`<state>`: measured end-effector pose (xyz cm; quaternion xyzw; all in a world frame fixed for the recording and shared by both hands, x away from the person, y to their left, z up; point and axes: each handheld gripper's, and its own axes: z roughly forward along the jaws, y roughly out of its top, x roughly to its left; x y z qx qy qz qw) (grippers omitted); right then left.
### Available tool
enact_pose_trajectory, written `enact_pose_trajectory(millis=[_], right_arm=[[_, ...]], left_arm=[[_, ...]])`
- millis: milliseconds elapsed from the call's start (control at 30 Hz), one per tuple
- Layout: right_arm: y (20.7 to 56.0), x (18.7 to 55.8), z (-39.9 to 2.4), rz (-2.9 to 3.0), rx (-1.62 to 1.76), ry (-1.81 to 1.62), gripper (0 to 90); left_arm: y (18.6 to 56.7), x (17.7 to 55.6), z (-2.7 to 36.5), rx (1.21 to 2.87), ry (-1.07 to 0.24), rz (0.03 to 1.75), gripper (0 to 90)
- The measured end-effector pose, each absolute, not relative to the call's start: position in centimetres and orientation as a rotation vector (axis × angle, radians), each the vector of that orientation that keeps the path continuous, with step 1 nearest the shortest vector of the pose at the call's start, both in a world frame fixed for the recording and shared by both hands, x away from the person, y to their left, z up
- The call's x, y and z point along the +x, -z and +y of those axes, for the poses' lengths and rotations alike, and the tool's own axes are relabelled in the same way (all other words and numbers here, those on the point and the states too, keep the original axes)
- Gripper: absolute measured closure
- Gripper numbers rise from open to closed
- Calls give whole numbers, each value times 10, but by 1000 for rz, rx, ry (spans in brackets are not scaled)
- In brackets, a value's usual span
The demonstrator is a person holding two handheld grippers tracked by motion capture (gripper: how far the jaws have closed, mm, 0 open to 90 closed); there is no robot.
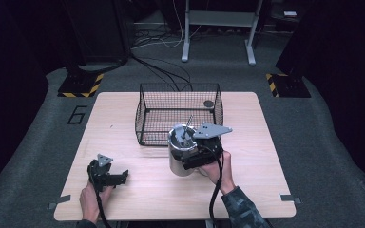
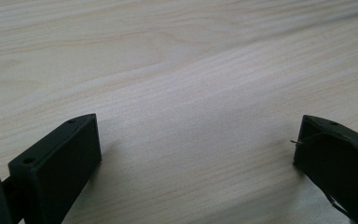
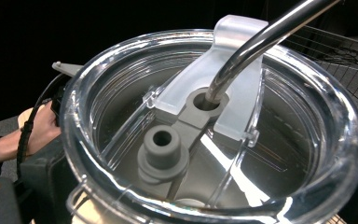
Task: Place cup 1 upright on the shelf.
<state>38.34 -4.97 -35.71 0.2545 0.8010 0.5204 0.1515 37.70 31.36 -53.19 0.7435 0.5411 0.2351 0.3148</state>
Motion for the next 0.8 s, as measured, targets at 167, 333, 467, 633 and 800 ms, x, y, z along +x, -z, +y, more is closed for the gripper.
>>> enact_pose_trajectory(millis=[167,333,467,633,800], right_arm=[[353,389,-46,2297,734,-1495,33],[347,395,-43,2288,742,-1503,34],[342,398,-42,2276,741,-1506,33],[334,405,-41,2260,745,-1509,34],[328,412,-39,2249,755,-1511,34]], left_arm=[[531,377,314,1973,-610,1416,3],[532,377,313,1963,-604,1424,3],[532,377,313,1964,-605,1423,3],[532,377,313,1965,-605,1422,3],[532,377,313,1964,-605,1423,3]])
